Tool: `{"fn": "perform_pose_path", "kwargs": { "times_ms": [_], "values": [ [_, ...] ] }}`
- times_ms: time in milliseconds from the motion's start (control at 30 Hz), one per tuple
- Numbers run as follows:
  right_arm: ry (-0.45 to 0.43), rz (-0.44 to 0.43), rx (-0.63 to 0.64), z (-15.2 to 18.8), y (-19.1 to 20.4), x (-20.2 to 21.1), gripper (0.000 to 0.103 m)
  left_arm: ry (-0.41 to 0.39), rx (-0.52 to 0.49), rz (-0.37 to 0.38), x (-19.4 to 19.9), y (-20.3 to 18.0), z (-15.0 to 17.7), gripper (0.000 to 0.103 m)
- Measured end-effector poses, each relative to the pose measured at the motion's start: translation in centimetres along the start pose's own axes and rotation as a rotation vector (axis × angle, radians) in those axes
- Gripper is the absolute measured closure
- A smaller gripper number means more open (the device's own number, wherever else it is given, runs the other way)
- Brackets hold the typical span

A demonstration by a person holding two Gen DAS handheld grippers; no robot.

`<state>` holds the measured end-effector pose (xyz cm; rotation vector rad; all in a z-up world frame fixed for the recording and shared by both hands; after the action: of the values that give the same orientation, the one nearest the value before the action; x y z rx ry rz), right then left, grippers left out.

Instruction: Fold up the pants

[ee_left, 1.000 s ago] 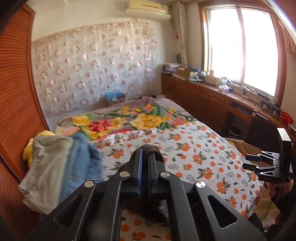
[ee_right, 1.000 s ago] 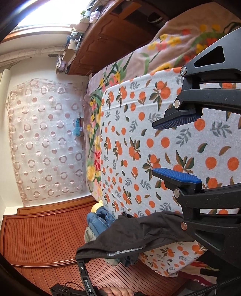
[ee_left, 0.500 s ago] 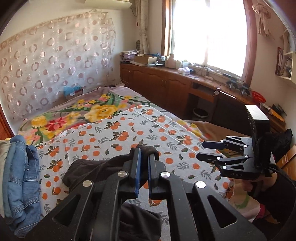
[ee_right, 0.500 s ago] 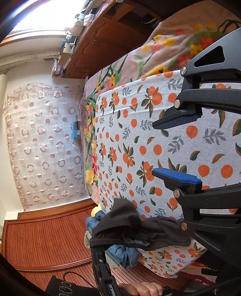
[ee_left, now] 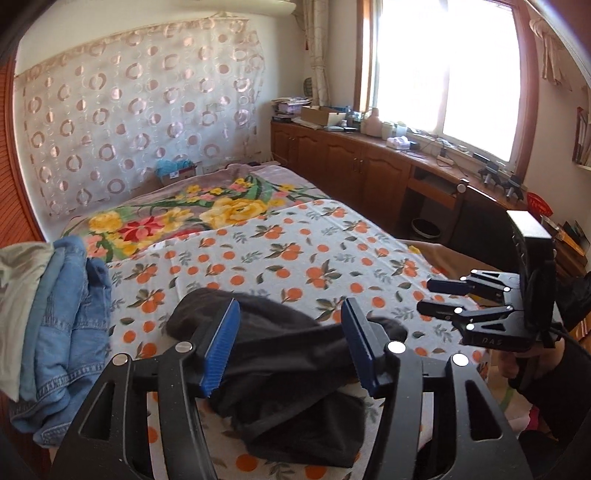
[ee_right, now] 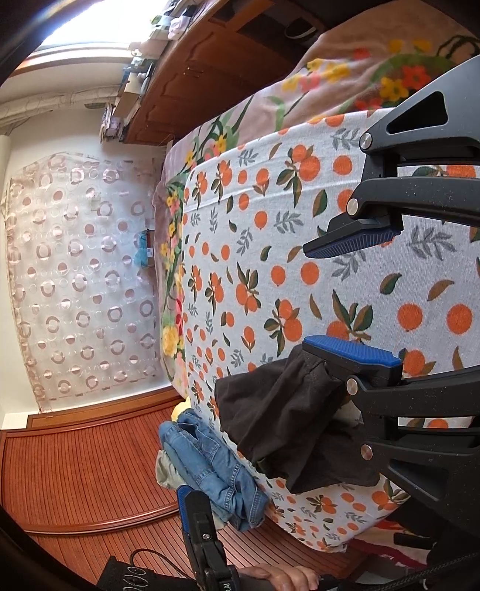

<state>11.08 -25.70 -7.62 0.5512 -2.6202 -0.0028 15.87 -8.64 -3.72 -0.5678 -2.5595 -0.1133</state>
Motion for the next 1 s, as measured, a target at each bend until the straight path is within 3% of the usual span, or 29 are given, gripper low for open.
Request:
{"fn": "perform_pose_path", "kwargs": {
  "times_ms": [400,533,767,800,833,900,1000],
  "values": [
    [0.003,-0.075,0.031,-0.3,2.7,-1.3,0.057,0.041,0.107,-0.075,0.8,4.8,6.7,0.045],
    [-0.001,-0.099,0.050,-0.4,3.9,-1.3,0.050,0.056,0.140,-0.085,1.2,5.7,8.7,0.045],
    [0.103,-0.119,0.072,1.5,4.8,-4.7,0.049,0.089,0.169,-0.079,1.0,5.9,11.1,0.045],
    [0.104,-0.132,0.074,1.4,5.1,-4.9,0.054,0.092,0.171,-0.077,0.9,5.8,11.4,0.045],
    [0.103,-0.142,0.080,1.4,5.2,-5.0,0.070,0.094,0.172,-0.075,0.9,5.9,11.5,0.045],
    [0.089,-0.145,0.085,0.9,5.1,-4.8,0.092,0.097,0.172,-0.070,0.8,5.6,11.7,0.045],
    [0.012,-0.109,0.062,-0.6,3.7,-3.7,0.097,0.102,0.175,-0.057,0.6,5.1,11.9,0.045]
  ]
}}
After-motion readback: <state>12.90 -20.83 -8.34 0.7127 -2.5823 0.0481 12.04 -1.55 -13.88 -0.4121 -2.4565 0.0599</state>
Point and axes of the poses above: each gripper's, at about its wrist camera, not at the fingertips, and x roughly against the way its jaws point, y to its left, z to its underside, the point moved 9 cm from there along -x, roughly the way its jaws point, and after that the axes turned 8 degrees about -y, right-handed, at the moved point
